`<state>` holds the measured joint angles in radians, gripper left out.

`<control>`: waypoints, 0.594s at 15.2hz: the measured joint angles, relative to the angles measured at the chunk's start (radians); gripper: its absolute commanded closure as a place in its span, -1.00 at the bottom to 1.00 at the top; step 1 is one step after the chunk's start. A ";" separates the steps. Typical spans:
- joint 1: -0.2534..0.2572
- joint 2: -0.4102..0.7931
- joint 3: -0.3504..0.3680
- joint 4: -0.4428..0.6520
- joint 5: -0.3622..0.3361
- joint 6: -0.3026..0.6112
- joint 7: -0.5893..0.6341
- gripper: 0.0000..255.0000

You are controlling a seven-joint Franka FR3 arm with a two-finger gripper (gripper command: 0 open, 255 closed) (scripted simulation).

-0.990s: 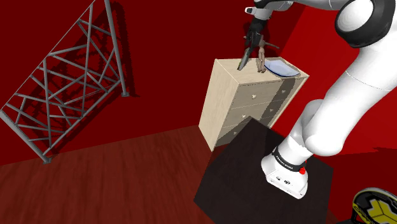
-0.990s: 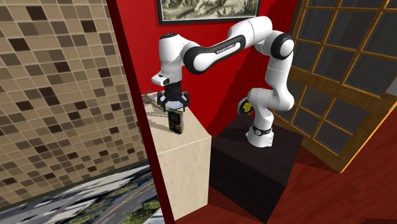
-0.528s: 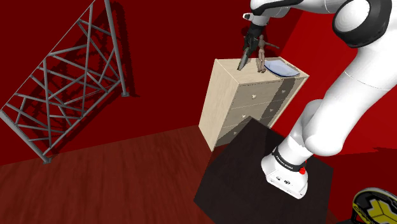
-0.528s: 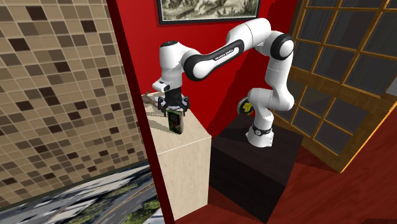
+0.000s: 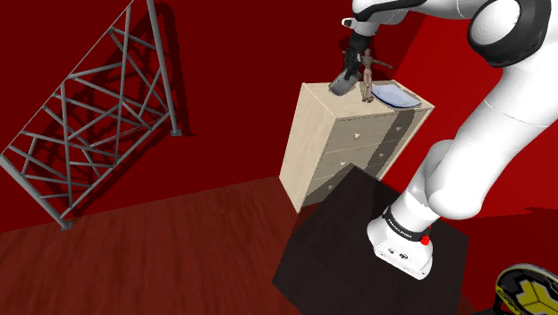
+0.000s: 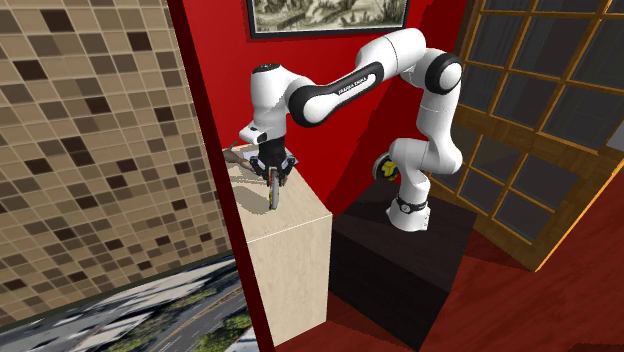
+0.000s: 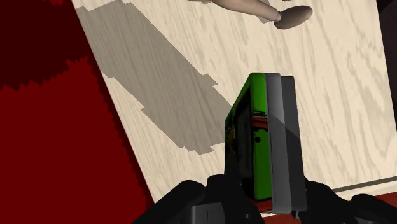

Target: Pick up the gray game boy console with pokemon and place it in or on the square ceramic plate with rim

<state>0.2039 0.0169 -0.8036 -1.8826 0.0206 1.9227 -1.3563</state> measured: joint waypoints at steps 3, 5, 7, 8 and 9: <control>0.001 -0.001 0.001 0.000 0.002 -0.003 0.000 1.00; 0.001 0.000 0.001 -0.001 0.002 -0.001 0.000 1.00; 0.001 0.000 0.001 0.000 0.001 -0.002 0.000 1.00; 0.001 -0.001 0.001 0.004 0.000 -0.008 0.001 1.00; 0.001 -0.002 0.001 0.011 -0.002 -0.018 0.002 1.00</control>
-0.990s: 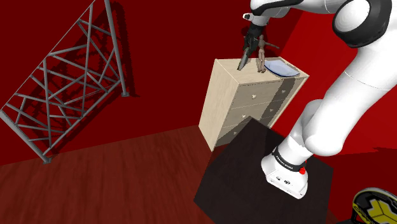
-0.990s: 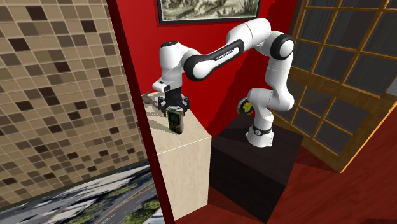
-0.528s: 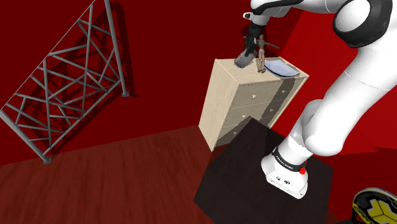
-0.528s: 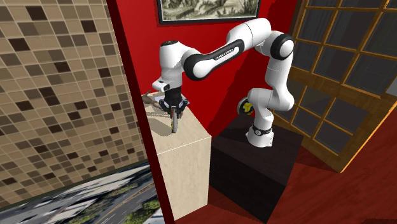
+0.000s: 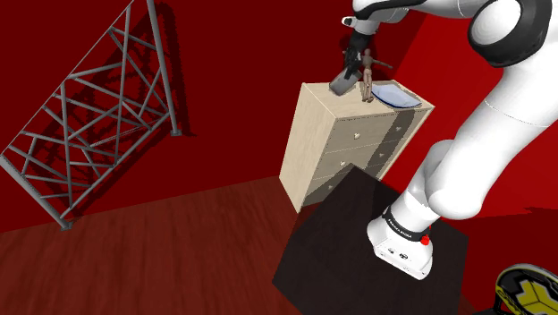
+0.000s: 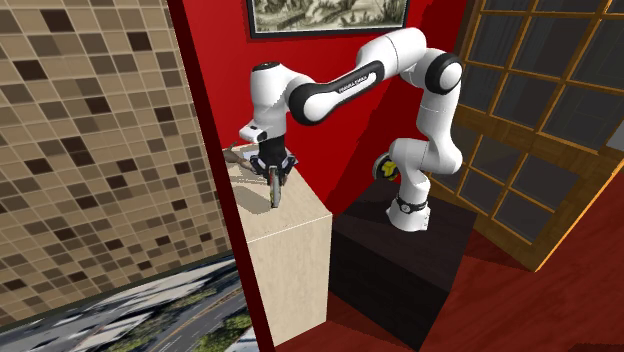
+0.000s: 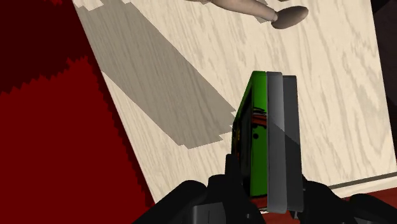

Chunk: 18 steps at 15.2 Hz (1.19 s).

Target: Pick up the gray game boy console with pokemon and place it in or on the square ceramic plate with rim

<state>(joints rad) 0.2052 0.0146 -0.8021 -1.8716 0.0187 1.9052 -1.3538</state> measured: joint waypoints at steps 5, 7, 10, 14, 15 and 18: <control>0.002 -0.007 0.001 0.058 -0.006 -0.063 0.006 1.00; 0.001 -0.005 0.001 0.085 -0.005 -0.090 0.005 1.00; 0.001 -0.009 0.001 0.125 -0.008 -0.133 0.006 1.00; -0.002 0.000 -0.002 0.185 -0.001 -0.186 0.000 1.00; -0.002 0.000 -0.002 0.198 -0.001 -0.199 0.001 1.00; -0.007 0.001 -0.007 0.228 -0.001 -0.229 -0.010 1.00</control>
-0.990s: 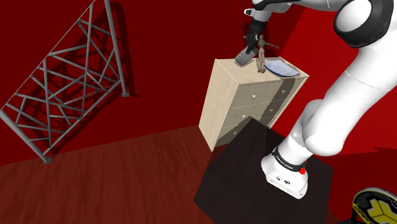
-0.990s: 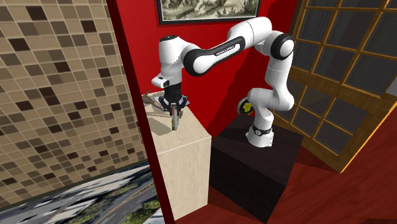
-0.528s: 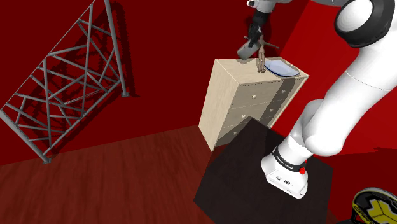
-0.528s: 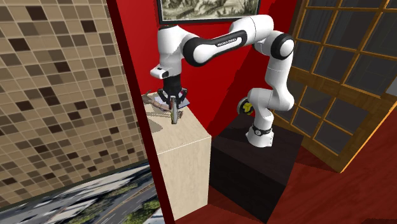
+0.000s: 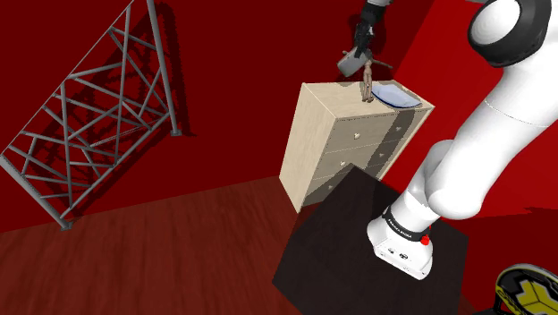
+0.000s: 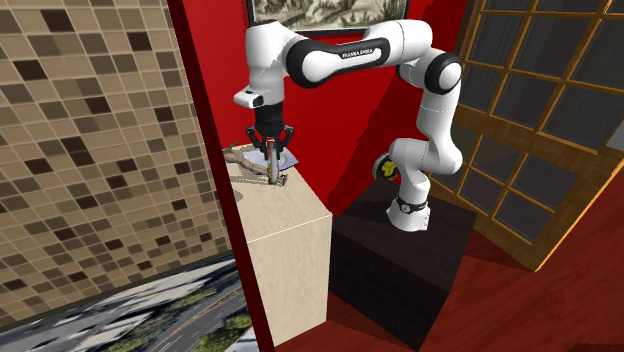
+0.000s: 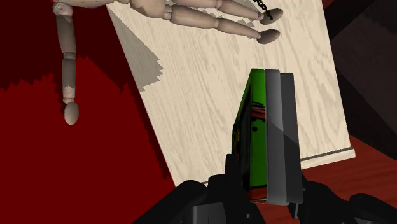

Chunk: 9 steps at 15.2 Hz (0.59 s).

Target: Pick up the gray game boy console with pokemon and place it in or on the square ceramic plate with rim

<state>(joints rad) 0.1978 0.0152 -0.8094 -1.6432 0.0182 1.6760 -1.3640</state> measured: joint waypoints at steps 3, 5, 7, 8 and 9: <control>-0.034 0.011 -0.032 0.023 0.010 -0.016 -0.065 1.00; -0.058 0.015 -0.054 0.031 0.014 -0.023 -0.111 1.00; -0.082 0.011 -0.076 0.035 0.012 -0.030 -0.156 1.00; -0.099 0.019 -0.092 0.052 0.020 -0.043 -0.188 1.00; -0.111 0.024 -0.101 0.062 0.025 -0.050 -0.209 1.00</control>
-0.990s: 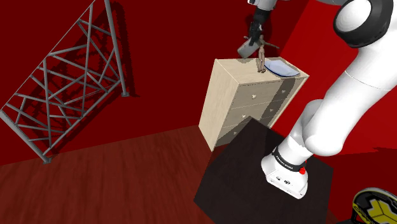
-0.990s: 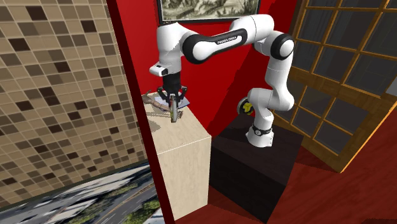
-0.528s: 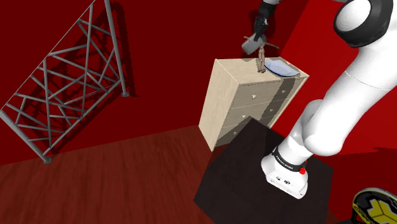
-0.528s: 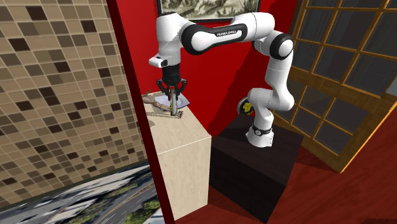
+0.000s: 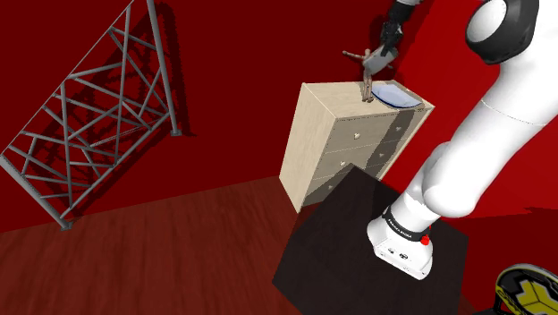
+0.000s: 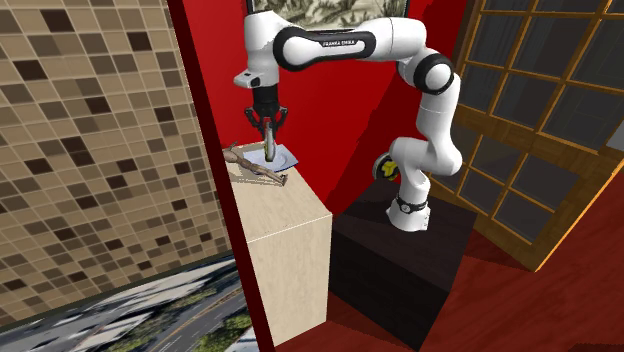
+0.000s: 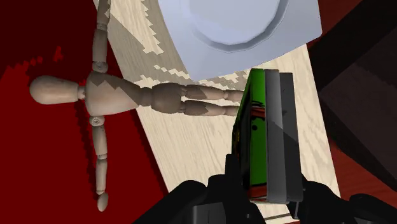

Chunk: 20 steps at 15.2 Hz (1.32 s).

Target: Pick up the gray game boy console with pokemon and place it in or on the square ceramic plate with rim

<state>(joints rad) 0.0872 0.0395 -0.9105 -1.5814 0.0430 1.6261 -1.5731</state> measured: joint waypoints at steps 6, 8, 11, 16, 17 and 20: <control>-0.118 0.092 -0.072 0.091 0.081 -0.045 -0.183 1.00; -0.181 0.145 -0.089 0.146 0.128 -0.073 -0.254 1.00; -0.309 0.250 -0.098 0.251 0.218 -0.121 -0.363 1.00; -0.313 0.240 -0.106 0.191 0.212 -0.071 -0.394 1.00; -0.308 0.236 -0.106 0.174 0.209 -0.057 -0.394 1.00; -0.285 0.218 -0.108 0.114 0.195 -0.008 -0.388 1.00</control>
<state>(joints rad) -0.1981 0.2579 -1.0189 -1.4676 0.2376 1.6182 -1.9607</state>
